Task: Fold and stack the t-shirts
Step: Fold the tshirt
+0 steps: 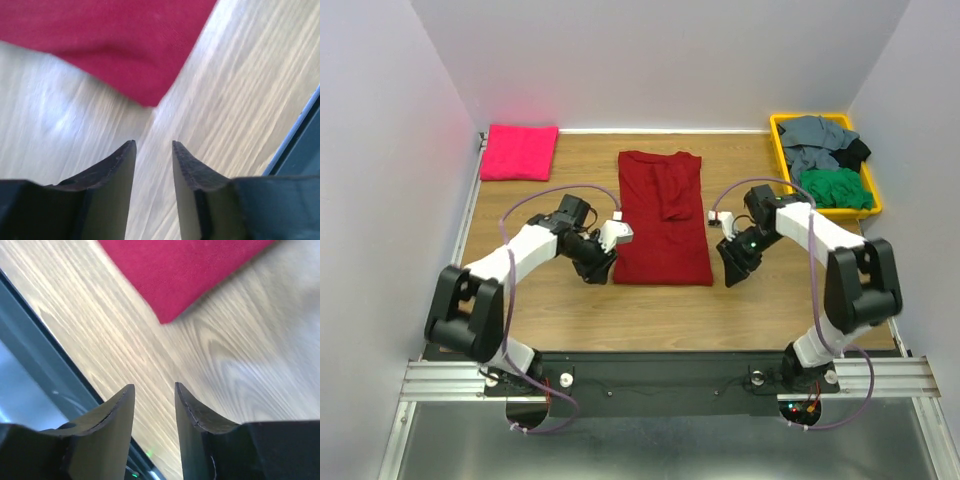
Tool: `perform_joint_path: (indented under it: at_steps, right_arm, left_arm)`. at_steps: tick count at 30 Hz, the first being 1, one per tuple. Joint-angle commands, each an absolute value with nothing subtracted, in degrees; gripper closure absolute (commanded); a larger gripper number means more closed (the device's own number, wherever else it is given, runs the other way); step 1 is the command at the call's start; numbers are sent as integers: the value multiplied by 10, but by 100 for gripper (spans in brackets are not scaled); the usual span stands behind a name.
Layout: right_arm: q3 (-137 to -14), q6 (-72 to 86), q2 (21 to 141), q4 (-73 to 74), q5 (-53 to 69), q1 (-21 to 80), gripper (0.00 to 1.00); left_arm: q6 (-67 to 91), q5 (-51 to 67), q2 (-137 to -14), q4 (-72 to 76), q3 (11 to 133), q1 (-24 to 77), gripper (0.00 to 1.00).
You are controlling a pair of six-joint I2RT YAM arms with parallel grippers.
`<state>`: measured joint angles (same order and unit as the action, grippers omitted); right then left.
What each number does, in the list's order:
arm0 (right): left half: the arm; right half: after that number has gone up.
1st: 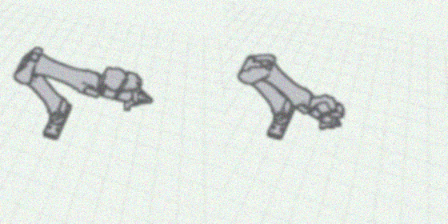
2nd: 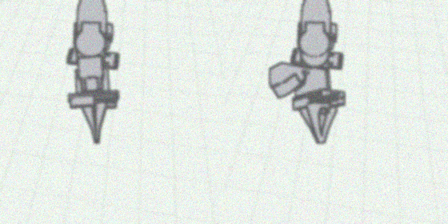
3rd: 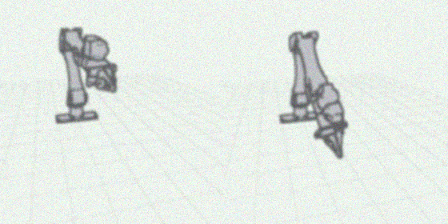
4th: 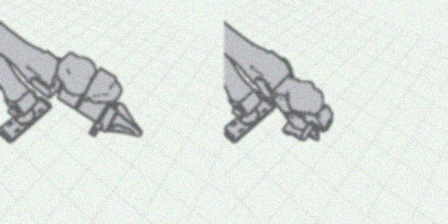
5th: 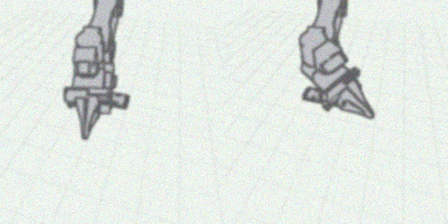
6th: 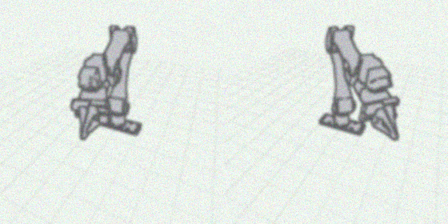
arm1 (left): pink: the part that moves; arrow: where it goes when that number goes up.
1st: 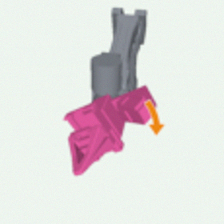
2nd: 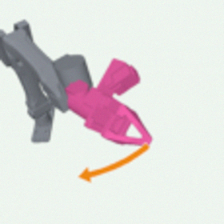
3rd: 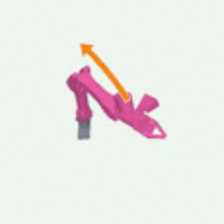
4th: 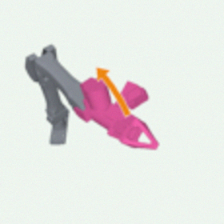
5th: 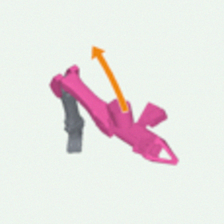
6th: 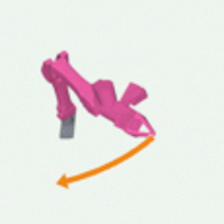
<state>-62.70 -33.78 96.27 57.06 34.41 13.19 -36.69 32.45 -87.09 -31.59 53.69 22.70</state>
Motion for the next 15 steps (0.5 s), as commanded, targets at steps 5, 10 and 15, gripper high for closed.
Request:
perform_joint_path:
  at_steps: [5,10,15]
  right_arm:
    - [-593,-411,801,450,293,148,52]
    - [-506,-446,743,330,237,235,48]
    - [-432,-497,719,230,200,305,48]
  left_arm:
    - [-458,328,-682,-202,463,240,29]
    - [-512,284,-637,-107,400,311,28]
    - [-555,244,-642,-15,342,365,29]
